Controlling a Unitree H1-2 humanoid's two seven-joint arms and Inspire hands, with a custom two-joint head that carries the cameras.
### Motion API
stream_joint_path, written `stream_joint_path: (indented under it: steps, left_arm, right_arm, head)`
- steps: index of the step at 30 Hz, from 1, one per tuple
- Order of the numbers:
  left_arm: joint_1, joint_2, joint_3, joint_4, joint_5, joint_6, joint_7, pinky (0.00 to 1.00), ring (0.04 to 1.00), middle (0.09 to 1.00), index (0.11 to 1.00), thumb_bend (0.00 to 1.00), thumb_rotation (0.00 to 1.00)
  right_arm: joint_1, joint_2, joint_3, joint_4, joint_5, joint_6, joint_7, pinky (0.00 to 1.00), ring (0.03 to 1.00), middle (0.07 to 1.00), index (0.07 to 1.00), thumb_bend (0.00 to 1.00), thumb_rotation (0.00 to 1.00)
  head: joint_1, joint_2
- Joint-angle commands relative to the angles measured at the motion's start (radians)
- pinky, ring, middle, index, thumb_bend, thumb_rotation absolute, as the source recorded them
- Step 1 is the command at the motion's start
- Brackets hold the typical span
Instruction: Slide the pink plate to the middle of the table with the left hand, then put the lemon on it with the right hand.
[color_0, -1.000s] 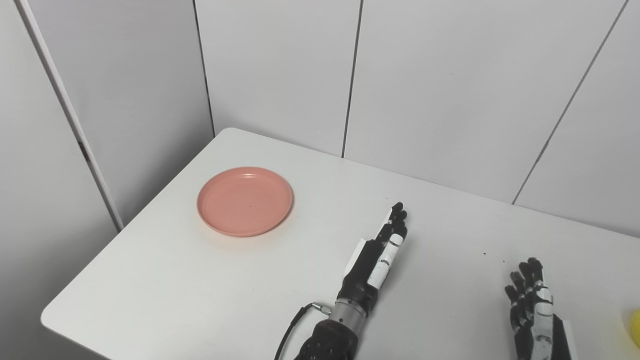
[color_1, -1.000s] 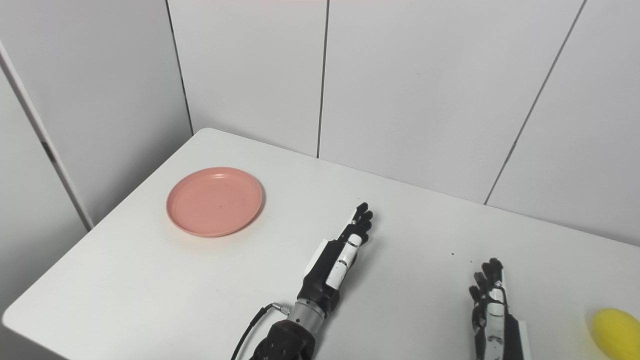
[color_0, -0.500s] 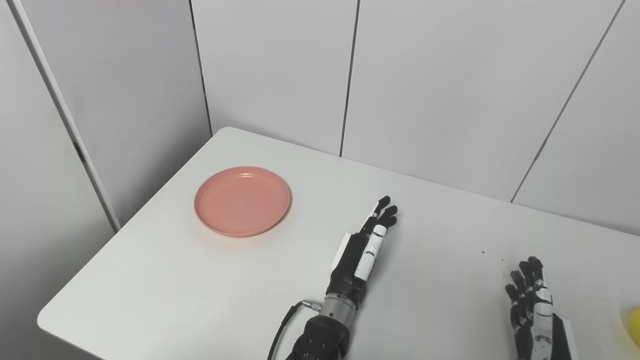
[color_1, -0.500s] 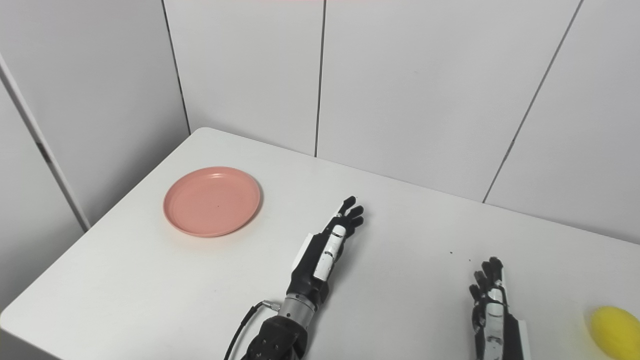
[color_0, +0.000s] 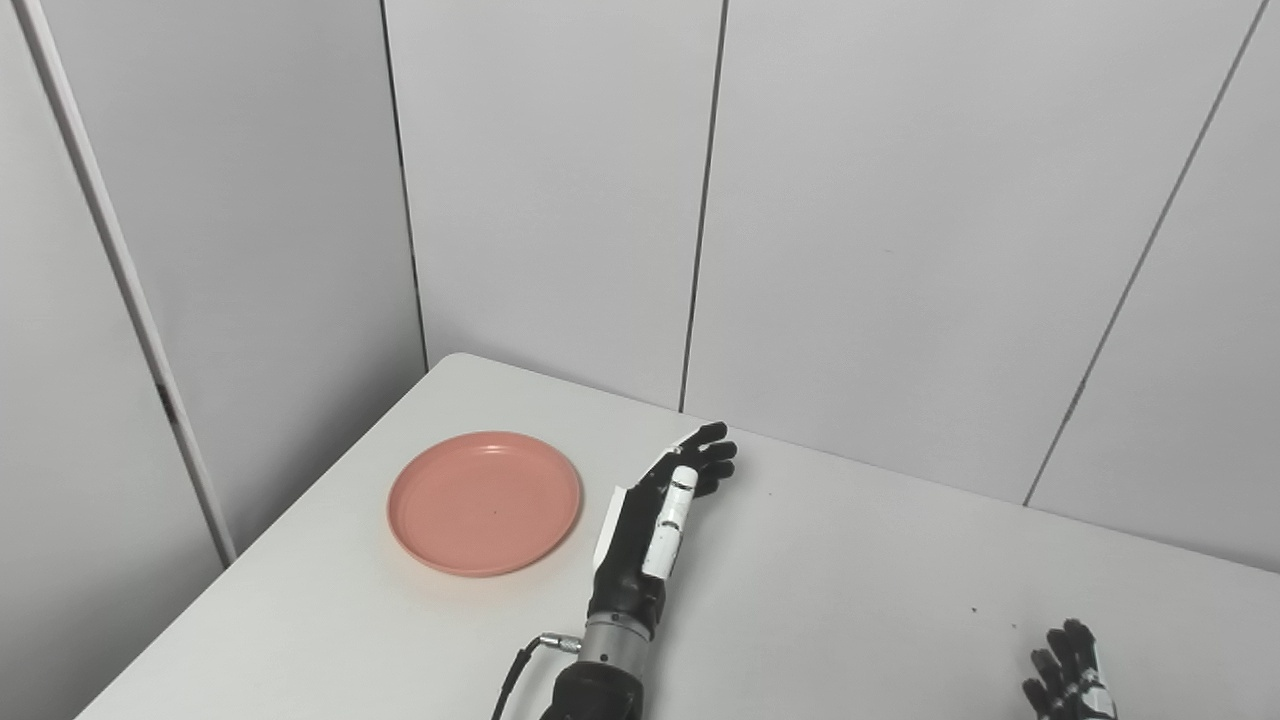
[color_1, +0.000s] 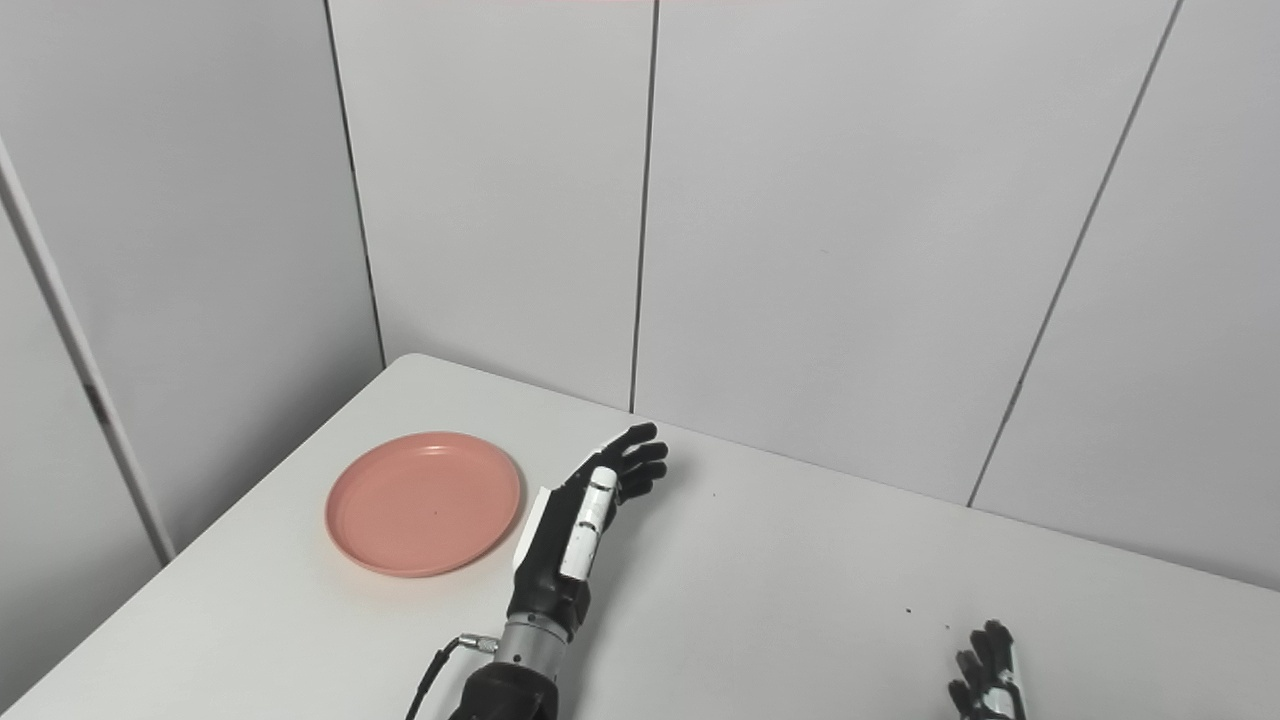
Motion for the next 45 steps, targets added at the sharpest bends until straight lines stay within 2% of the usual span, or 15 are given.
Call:
stream_joint_path:
  steps: [1, 6, 11, 15, 21, 26, 30, 39, 43, 45]
  left_arm:
    - [-0.053, 0.020, 0.012, -0.046, 0.025, 0.007, 0.015, 0.74, 0.733, 0.746, 0.729, 0.55, 1.00]
    - [-0.086, 0.070, 0.050, -0.084, 0.030, 0.059, 0.009, 0.72, 0.717, 0.730, 0.713, 0.60, 1.00]
    - [-0.105, 0.117, 0.089, -0.090, 0.027, 0.085, 0.012, 0.76, 0.712, 0.725, 0.713, 0.61, 1.00]
    - [-0.122, 0.159, 0.149, -0.059, -0.011, 0.056, 0.019, 0.70, 0.701, 0.713, 0.702, 0.58, 1.00]
    - [-0.133, 0.216, 0.217, -0.035, -0.029, 0.072, 0.034, 0.70, 0.701, 0.706, 0.697, 0.60, 1.00]
    - [-0.129, 0.263, 0.260, -0.025, -0.038, 0.035, 0.056, 0.67, 0.688, 0.698, 0.685, 0.57, 1.00]
    - [-0.124, 0.287, 0.296, -0.024, -0.050, 0.026, 0.065, 0.64, 0.681, 0.703, 0.686, 0.58, 1.00]
    - [-0.101, 0.340, 0.336, -0.007, -0.027, 0.049, 0.089, 0.69, 0.704, 0.714, 0.717, 0.58, 1.00]
    - [-0.093, 0.360, 0.347, 0.014, -0.029, 0.045, 0.099, 0.69, 0.693, 0.699, 0.692, 0.63, 1.00]
    - [-0.092, 0.365, 0.353, 0.028, -0.036, 0.043, 0.103, 0.68, 0.688, 0.698, 0.688, 0.60, 1.00]
  right_arm:
    - [0.016, 0.003, 0.001, -0.003, 0.010, -0.039, 0.012, 1.00, 1.000, 1.000, 1.000, 0.59, 1.00]
    - [0.017, 0.008, 0.005, -0.003, 0.006, -0.036, 0.008, 1.00, 1.000, 1.000, 1.000, 0.59, 1.00]
    - [0.015, 0.010, 0.005, 0.001, 0.004, -0.045, 0.007, 1.00, 1.000, 1.000, 1.000, 0.56, 1.00]
    - [0.017, 0.011, 0.003, -0.003, 0.008, -0.035, 0.007, 1.00, 1.000, 1.000, 1.000, 0.55, 1.00]
    - [0.018, 0.009, 0.003, -0.007, 0.007, -0.031, 0.008, 1.00, 1.000, 1.000, 1.000, 0.55, 1.00]
    - [0.018, 0.010, 0.004, -0.010, 0.009, -0.026, 0.009, 1.00, 1.000, 1.000, 1.000, 0.54, 1.00]
    - [0.020, 0.010, 0.004, -0.010, 0.006, -0.026, 0.007, 1.00, 1.000, 1.000, 1.000, 0.54, 1.00]
    - [0.023, 0.008, 0.003, -0.017, 0.009, -0.022, 0.008, 1.00, 1.000, 1.000, 1.000, 0.54, 1.00]
    - [0.024, 0.006, 0.004, -0.018, 0.010, -0.022, 0.010, 1.00, 1.000, 1.000, 1.000, 0.53, 1.00]
    - [0.023, 0.004, 0.005, -0.020, 0.011, -0.020, 0.013, 1.00, 1.000, 1.000, 1.000, 0.54, 1.00]
  head:
    - [0.000, 0.005]
    - [-0.002, 0.003]
    - [-0.005, 0.003]
    - [-0.003, 0.006]
    - [0.000, 0.010]
    - [0.006, 0.011]
    - [0.010, 0.013]
    - [0.022, 0.018]
    - [0.024, 0.019]
    - [0.029, 0.019]
